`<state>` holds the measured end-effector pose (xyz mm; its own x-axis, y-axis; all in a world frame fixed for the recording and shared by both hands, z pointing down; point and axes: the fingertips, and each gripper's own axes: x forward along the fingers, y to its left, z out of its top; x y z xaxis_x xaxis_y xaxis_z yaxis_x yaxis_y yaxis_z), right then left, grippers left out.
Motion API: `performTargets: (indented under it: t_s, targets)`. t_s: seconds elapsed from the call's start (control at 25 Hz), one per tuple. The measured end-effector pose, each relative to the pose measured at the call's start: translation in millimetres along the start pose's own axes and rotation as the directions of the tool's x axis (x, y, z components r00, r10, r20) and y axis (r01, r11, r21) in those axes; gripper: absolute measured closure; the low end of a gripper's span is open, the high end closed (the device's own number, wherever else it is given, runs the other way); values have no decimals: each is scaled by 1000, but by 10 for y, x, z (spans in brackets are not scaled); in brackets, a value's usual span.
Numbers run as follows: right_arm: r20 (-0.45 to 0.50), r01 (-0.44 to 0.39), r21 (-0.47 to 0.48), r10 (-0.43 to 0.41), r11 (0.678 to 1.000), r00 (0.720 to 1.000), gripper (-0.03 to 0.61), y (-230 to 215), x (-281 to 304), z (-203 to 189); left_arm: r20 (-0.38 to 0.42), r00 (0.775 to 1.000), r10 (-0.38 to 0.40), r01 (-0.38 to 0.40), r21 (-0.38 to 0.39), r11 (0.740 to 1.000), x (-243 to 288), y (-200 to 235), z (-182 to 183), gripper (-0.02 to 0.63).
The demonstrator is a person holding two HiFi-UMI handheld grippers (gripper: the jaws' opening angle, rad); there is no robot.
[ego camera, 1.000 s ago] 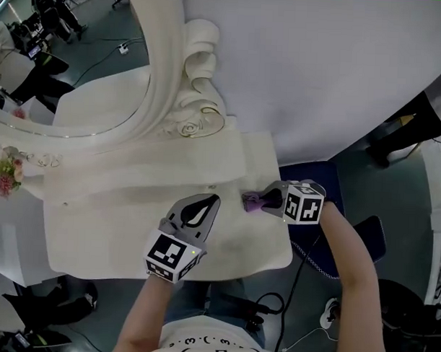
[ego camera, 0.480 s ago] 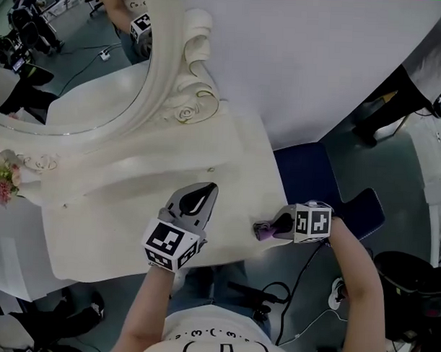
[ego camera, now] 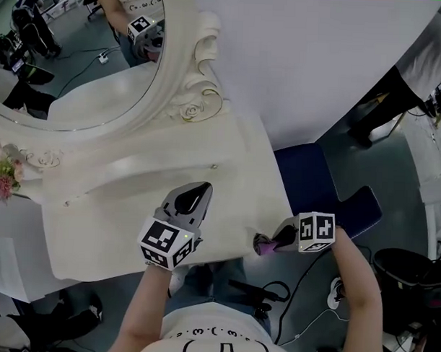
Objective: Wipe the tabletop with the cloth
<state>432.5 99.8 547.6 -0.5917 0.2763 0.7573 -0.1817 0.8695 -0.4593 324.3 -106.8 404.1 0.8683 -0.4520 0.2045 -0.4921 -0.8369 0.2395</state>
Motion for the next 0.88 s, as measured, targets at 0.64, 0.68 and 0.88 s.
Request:
performTargets:
  t_s: [0.64, 0.68, 0.88]
  targets:
    - [34, 664, -391, -711, 637, 702, 505, -2064, -385, 1030, 22, 991, 129, -129, -26, 991, -376, 313, -9, 615]
    - [20, 662, -426, -725, 617, 688, 505, -2155, -380, 1024, 20, 990, 137, -136, -28, 990, -394, 327, -19, 615]
    - [-36, 612, -523, -733, 593, 679, 506, -2439, -303, 981, 6, 986, 167, -167, -32, 985, -459, 382, -85, 615]
